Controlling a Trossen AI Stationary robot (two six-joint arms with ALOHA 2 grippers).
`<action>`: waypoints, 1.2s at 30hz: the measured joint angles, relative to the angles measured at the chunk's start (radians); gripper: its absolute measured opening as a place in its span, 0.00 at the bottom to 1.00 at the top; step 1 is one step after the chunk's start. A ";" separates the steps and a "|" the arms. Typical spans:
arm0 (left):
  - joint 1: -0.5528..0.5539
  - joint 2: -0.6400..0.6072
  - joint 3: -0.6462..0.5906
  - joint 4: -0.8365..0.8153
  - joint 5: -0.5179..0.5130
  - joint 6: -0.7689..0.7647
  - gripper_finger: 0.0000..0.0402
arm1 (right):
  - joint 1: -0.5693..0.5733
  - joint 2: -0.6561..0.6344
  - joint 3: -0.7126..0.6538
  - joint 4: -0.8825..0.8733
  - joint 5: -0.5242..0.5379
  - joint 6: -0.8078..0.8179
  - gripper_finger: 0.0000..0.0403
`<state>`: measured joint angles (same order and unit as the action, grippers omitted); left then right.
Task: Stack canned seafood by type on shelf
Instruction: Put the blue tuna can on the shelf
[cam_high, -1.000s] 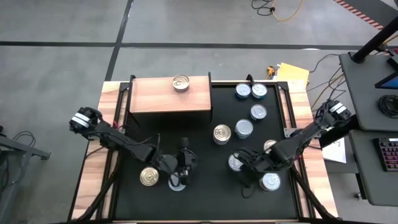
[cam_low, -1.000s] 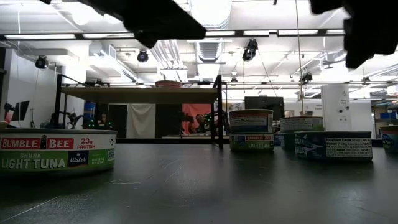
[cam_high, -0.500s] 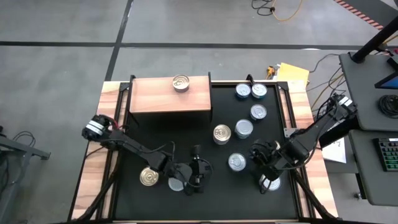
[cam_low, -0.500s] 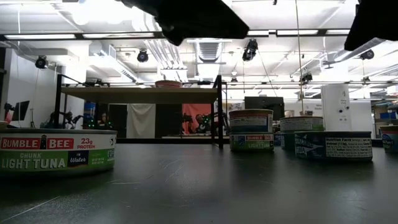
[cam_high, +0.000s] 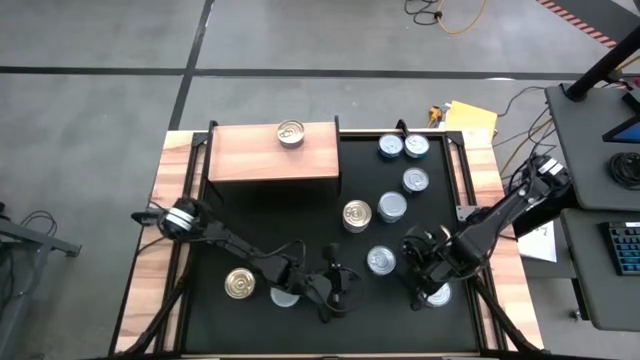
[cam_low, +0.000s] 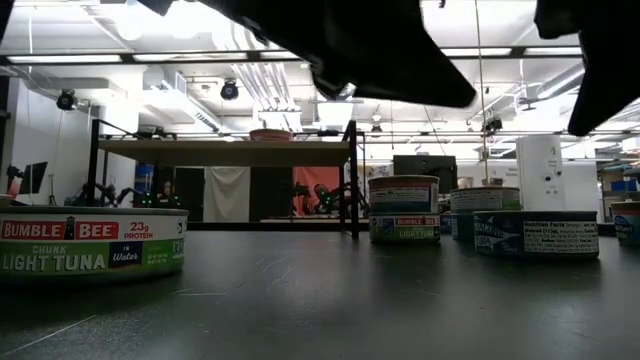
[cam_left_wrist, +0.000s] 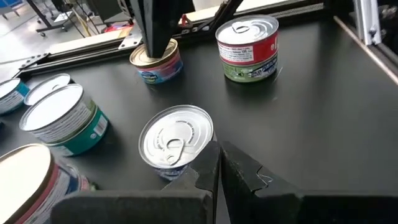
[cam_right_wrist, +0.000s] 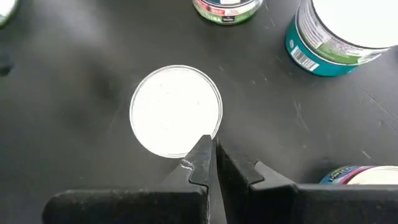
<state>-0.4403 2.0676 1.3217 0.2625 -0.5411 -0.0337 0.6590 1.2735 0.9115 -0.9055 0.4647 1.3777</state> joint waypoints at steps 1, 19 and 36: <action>0.002 0.015 0.015 0.000 -0.001 0.003 0.00 | 0.000 0.012 0.000 0.002 0.002 0.009 0.03; 0.069 0.131 0.059 0.012 -0.079 -0.028 0.00 | -0.001 0.169 0.000 0.021 0.068 0.094 0.03; 0.066 0.196 0.100 0.024 -0.105 -0.026 0.00 | 0.000 0.169 -0.071 0.128 0.163 0.118 0.03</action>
<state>-0.3743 2.2635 1.4212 0.2868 -0.6456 -0.0601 0.6586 1.4422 0.8406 -0.7775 0.6274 1.4960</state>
